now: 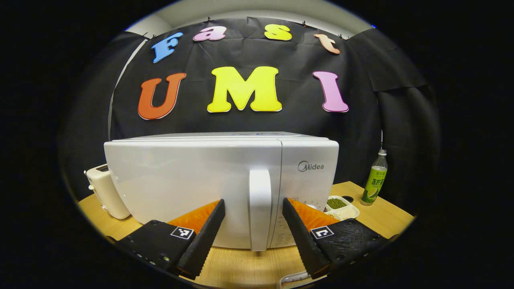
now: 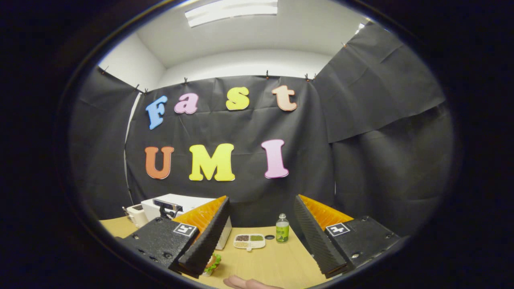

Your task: Open the microwave oven with the left hand, put the food in, and close the microwave oven.

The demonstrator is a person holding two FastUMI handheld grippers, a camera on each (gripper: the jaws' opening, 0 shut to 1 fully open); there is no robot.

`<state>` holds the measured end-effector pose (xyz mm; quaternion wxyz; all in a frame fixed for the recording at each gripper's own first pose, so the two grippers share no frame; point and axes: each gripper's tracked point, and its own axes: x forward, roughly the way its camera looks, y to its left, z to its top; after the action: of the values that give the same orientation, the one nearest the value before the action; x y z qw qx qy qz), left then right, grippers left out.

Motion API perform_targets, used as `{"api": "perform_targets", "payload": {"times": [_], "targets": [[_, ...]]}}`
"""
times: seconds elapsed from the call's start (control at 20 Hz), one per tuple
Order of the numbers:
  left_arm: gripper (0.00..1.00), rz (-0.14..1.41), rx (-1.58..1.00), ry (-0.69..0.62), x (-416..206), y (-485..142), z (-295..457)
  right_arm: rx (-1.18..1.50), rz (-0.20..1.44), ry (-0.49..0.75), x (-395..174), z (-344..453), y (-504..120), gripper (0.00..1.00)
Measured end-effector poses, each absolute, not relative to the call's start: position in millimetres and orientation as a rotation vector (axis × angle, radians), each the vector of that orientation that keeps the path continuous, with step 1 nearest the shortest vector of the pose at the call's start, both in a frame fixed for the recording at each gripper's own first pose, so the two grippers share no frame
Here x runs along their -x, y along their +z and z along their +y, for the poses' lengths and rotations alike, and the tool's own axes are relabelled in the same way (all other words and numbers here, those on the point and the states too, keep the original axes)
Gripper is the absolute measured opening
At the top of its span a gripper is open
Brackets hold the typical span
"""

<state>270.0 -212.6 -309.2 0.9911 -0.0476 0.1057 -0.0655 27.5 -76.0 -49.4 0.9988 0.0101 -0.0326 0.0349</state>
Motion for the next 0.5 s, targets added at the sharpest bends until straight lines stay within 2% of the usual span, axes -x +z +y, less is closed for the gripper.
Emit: {"api": "perform_targets", "payload": {"times": [0.1,0.15,0.2,0.25,0.3,0.35,0.4,0.45,0.5], "targets": [[0.89,0.214,0.097,-0.132,-271.2,-309.3,-212.6,-0.021,-0.055,0.075,-24.9,-74.4,-52.8,1.0],[0.88,0.216,0.093,-0.13,-270.6,-309.2,-211.7,-0.019,-0.049,0.074,-25.2,-75.4,-54.5,0.94],[0.88,0.214,0.096,-0.134,-271.4,-310.1,-212.1,-0.016,-0.042,0.074,-23.9,-75.5,-55.4,0.94],[0.76,0.224,0.102,-0.132,-270.0,-311.5,-209.1,-0.01,-0.037,0.079,-22.6,-74.6,-56.5,0.94],[0.57,0.235,0.144,-0.157,-273.2,-314.3,-218.1,-0.005,-0.038,0.084,-21.1,-73.2,-56.0,1.0],[0.2,0.239,0.153,-0.159,-270.8,-313.1,-220.2,-0.002,-0.041,0.086,-19.5,-73.5,-55.3,0.94],[0.24,0.248,0.145,-0.158,-269.9,-314.9,-219.7,0.002,-0.04,0.084,-19.3,-74.2,-54.9,1.0],[0.19,0.248,0.133,-0.158,-268.0,-313.0,-218.6,0.008,-0.035,0.084,-19.7,-73.2,-57.0,1.0],[0.19,0.252,0.124,-0.161,-265.1,-312.7,-218.0,0.015,-0.033,0.086,-18.9,-72.6,-57.1,1.0]]}}
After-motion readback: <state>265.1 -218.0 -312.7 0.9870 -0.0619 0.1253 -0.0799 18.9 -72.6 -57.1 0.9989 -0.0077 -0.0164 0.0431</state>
